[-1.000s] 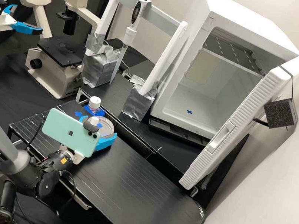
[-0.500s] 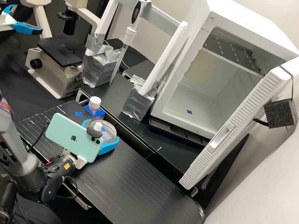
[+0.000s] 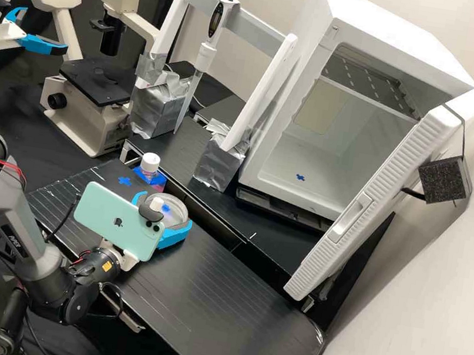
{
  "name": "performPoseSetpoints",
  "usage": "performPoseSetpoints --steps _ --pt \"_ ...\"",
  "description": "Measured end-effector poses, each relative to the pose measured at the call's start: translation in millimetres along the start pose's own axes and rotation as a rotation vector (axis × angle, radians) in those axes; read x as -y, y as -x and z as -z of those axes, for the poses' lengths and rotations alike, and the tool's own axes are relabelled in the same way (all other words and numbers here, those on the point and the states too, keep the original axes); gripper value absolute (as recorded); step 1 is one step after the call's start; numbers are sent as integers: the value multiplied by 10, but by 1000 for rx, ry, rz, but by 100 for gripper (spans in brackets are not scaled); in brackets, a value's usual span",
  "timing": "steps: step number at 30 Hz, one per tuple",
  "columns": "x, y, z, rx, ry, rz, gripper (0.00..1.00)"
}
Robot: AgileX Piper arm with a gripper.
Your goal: Move the petri dish to the bench
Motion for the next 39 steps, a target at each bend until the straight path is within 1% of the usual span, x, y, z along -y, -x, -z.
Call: performPoseSetpoints --steps 4,6,8,12,13,15,17,19,21,23,25,27,28,29,30,31,32,33,34,35,36,37,39 --pt "0 0 0 0 0 0 100" --pt "-4 3 9 -2 6 -3 100" --pt "-13 12 29 0 22 -8 100" --pt "-44 50 108 8 23 -31 100" --pt "-56 62 143 0 27 -42 100" --pt "-74 85 205 -18 23 -62 100" --pt "-93 108 287 -45 47 -89 100" --pt "-103 116 376 -86 67 -113 100" --pt "-112 116 457 -131 68 -141 100" --pt "-116 111 522 -171 55 -161 100" --pt "-110 95 578 -214 24 -170 100" --pt "-86 55 645 -264 -17 -172 100" --pt "-102 20 687 -276 -36 -200 100" --pt "-109 -11 718 -278 -30 -213 100" --pt "-116 -48 755 -280 -34 -229 100" --pt "-120 -83 791 -278 -53 -243 100" --pt "-121 -120 822 -267 -42 -261 100" --pt "-122 -154 847 -256 -60 -278 100" --pt "-122 -174 861 -246 -49 -292 100" --pt "-114 -213 873 -226 -62 -304 100" --pt "-104 -239 875 -208 -51 -309 100" --pt "-94 -270 865 -188 -61 -315 100" --pt "-68 -324 828 -161 -66 -326 100"
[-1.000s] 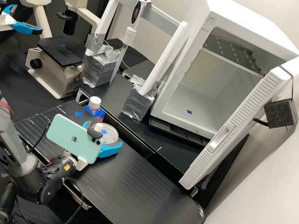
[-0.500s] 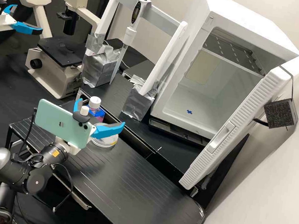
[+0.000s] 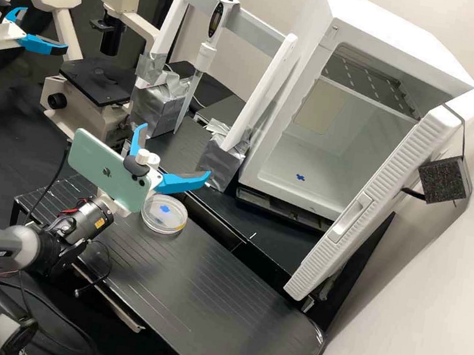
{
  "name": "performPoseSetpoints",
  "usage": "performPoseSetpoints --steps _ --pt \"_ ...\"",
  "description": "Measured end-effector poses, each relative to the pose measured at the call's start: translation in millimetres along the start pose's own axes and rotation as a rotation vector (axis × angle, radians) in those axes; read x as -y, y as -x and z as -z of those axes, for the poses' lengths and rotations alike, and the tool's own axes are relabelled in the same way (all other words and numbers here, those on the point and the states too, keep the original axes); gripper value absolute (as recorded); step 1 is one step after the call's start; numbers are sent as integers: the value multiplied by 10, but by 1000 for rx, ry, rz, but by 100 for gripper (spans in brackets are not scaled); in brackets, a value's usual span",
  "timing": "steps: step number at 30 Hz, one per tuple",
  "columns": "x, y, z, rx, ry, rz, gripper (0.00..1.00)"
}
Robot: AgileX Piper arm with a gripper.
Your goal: Move the petri dish to the bench
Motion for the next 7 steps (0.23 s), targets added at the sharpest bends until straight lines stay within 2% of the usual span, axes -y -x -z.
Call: performPoseSetpoints --steps 3,7 --pt "13 -36 -78 20 -13 -9 100" --pt "-25 -40 -128 22 -58 -32 100"
